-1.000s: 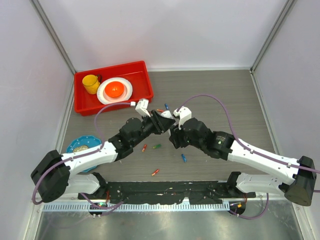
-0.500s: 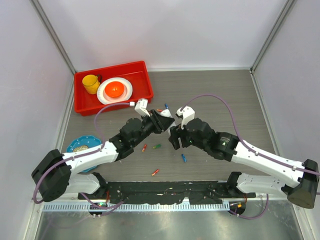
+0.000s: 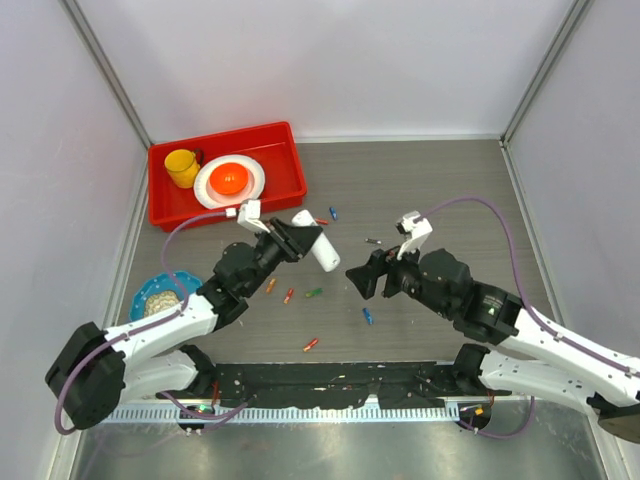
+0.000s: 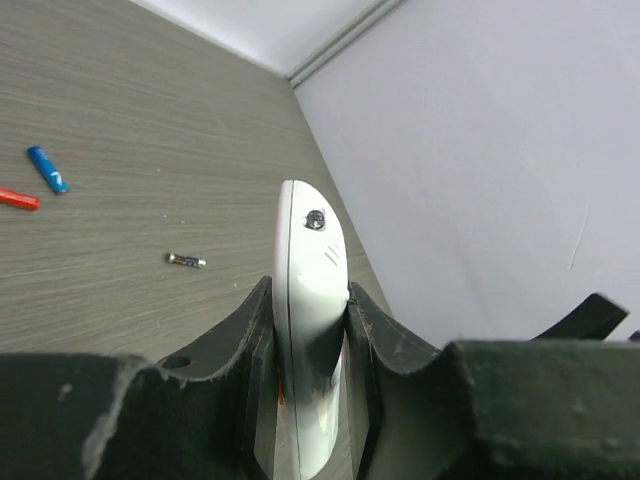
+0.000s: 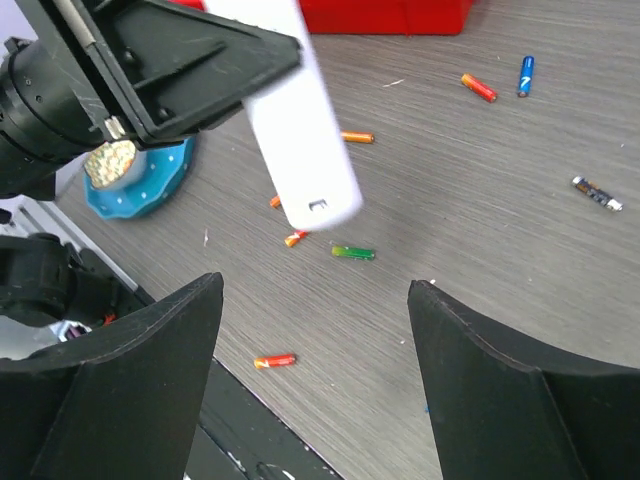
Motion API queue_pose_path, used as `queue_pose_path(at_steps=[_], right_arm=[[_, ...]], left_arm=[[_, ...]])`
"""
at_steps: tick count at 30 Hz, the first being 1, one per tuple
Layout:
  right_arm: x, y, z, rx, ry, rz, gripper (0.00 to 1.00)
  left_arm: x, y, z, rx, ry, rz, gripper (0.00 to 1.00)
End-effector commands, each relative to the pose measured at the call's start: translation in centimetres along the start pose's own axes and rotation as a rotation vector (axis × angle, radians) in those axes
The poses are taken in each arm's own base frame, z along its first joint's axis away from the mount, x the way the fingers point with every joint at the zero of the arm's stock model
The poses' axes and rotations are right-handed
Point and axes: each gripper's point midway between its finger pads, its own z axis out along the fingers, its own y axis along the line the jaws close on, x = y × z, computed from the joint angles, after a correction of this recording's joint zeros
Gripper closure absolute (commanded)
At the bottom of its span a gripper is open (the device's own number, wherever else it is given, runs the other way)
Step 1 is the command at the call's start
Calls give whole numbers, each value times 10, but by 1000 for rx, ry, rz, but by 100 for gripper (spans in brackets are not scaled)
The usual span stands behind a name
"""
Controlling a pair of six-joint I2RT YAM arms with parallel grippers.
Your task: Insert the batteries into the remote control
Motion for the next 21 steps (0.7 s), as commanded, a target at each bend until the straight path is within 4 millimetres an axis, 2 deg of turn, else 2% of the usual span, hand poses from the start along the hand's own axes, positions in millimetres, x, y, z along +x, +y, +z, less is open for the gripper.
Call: queue_pose_path(at_steps=[1,3,7,8,12,13,14,16,17,19,21], right_arm=[[-21,2,-4,-43,-199,202,20],[-21,7,-3,-69,-204,234,20],[-6,16,8,-112,-151,301,23],[-7,19,10,-129,-163,321,23],[-2,21,13,-163,-189,411,26],[6,19,16,-161,-179,424,28],[3,21,16,-178,-197,449,28],[13,15,21,-159,-196,464,29],[12,14,21,-159,-201,476,29],[16,9,24,-136,-203,474,28],[18,1,26,-94,-213,468,27]], left_arm=[[-31,-10,-19,132,-96,-119,100],[-32,-7,-26,165,-99,-153,100],[-25,-16,-36,251,-51,-176,100],[-22,-17,-38,266,-39,-172,100],[-19,-21,-41,290,-19,-137,100],[-18,-20,-41,282,-19,-125,100],[-20,-16,-39,260,-31,-100,100],[-22,-7,-38,196,-33,-81,100],[-17,14,-35,89,-21,-70,100],[-23,12,-34,68,-20,-31,100],[-28,24,-29,4,-61,-17,100]])
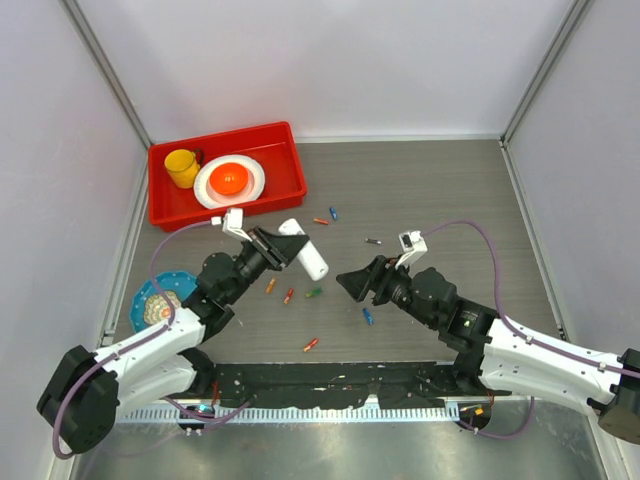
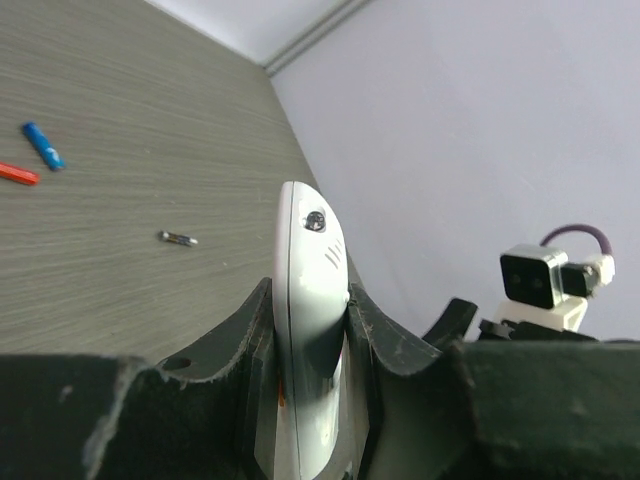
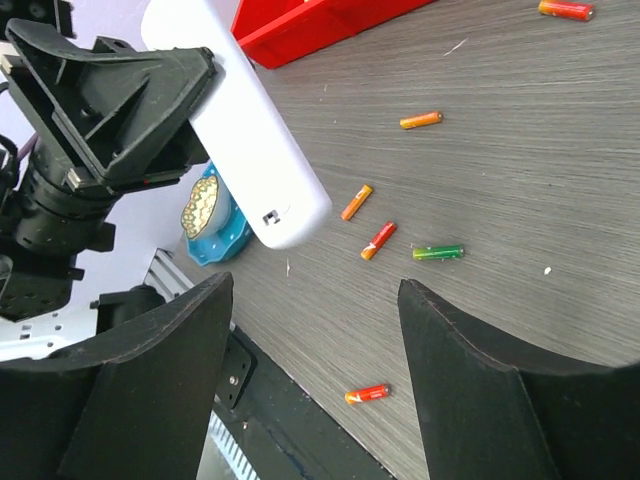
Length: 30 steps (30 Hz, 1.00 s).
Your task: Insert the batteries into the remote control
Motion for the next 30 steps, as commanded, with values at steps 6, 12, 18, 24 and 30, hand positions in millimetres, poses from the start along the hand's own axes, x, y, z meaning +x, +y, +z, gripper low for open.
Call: queue_pose_path(at_steps=[6,12,18,24,30], right_arm=[[-29,-11,5,65,-156,0,27],[-27,-21,8,116,-146,-18,32],[-17,-31,18,119,-89,1,42],[-2,-51,30,-34,2,291,51],[4,-38,40,-124,53,323,51]], left_arm=[[-21,33,21,-216,-168,184,100],[16,26,35,-141,-178,336,100],[17,39,32,-125,-267,334,100],[18,48,29,-105,-324,317,100],[24,53,34,-116,-308,316,100]])
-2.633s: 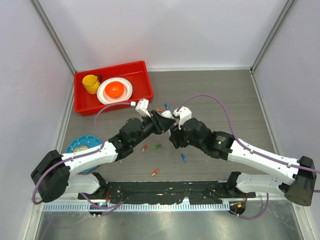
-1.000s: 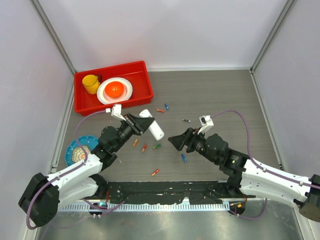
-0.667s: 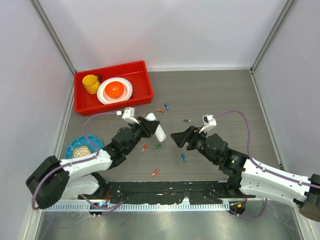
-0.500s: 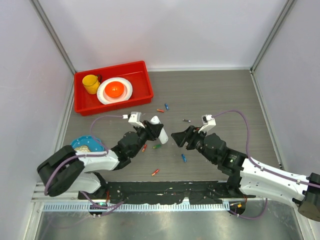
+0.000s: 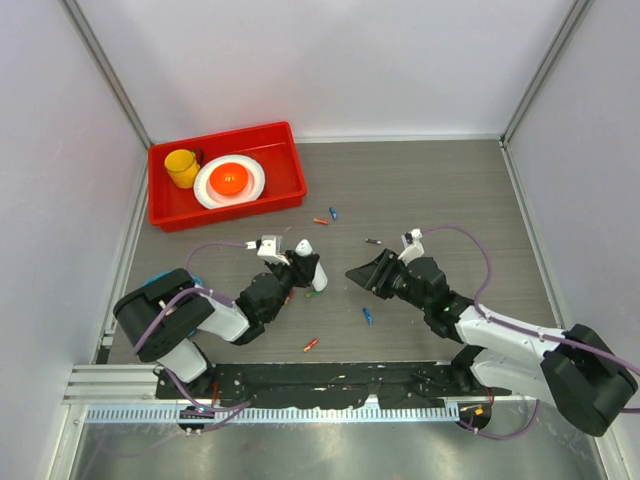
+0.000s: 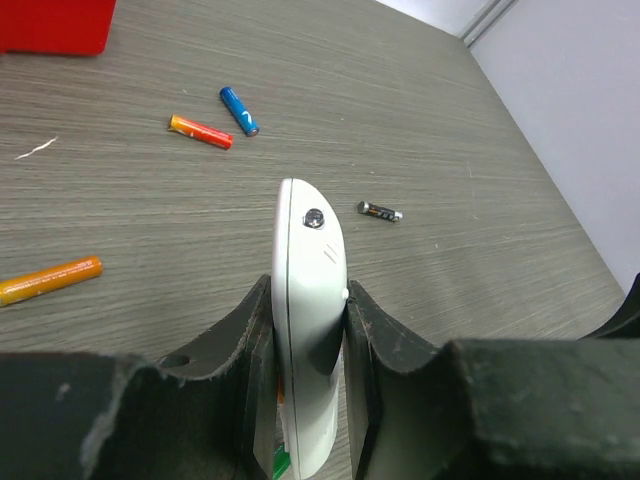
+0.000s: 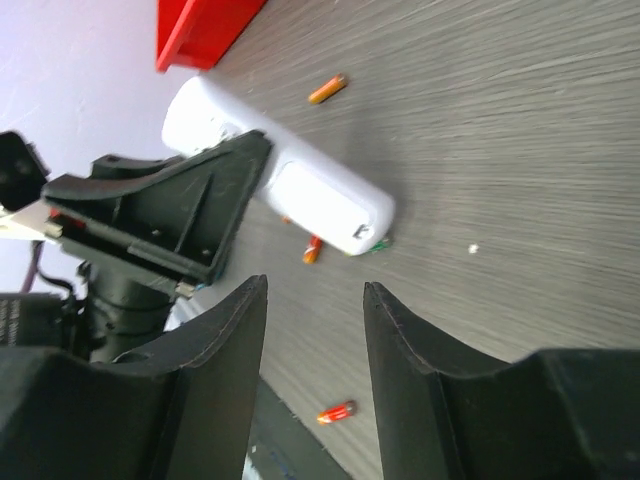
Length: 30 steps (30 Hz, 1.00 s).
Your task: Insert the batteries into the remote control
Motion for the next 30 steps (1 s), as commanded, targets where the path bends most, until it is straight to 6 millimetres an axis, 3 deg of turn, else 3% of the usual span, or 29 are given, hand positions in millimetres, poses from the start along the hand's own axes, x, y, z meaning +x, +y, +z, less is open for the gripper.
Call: queue_pose_path(at_steps=[1,6,12,20,30], right_arm=[[-4,59,1,-249,37,45,52],[3,57,10,-266,68,67,52],[19,39,26,-252,124,146,52],[22,35,39,-276,145,178,52],[29,11,51,-222,153,222,52]], left_arm=[[-67,-37,4,115,-260,-126,100],[-65,-40,8,123,-256,-127,100],[-63,-40,13,119,-252,-126,100],[-58,-39,13,118,-240,-114,100],[-46,-35,15,107,-210,-141,100]])
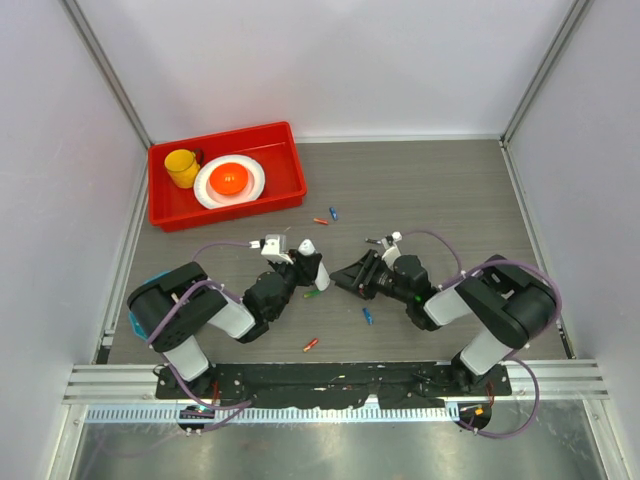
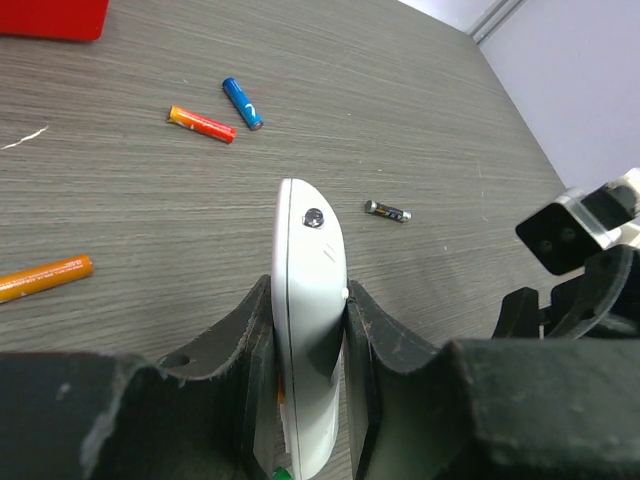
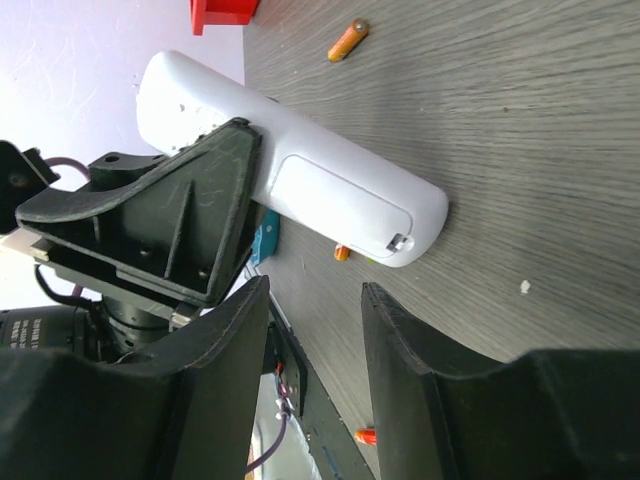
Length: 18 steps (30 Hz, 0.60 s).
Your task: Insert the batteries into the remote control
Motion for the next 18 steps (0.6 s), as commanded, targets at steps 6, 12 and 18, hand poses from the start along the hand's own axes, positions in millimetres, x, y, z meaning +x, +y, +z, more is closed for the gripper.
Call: queue_pose_path(at_steps=[6,12,18], right_arm=[[-3,3,9,-59,-9,37,53],[-4,5,13,-80,-6,55,53],[-3,3,16,-83,4,60,54]], left_arm=[[-59,-40,5,127,-221,-138,100],[-57,-40,5,131,-213,-138,100],[-58,-40,5,130,-214,-143,100]])
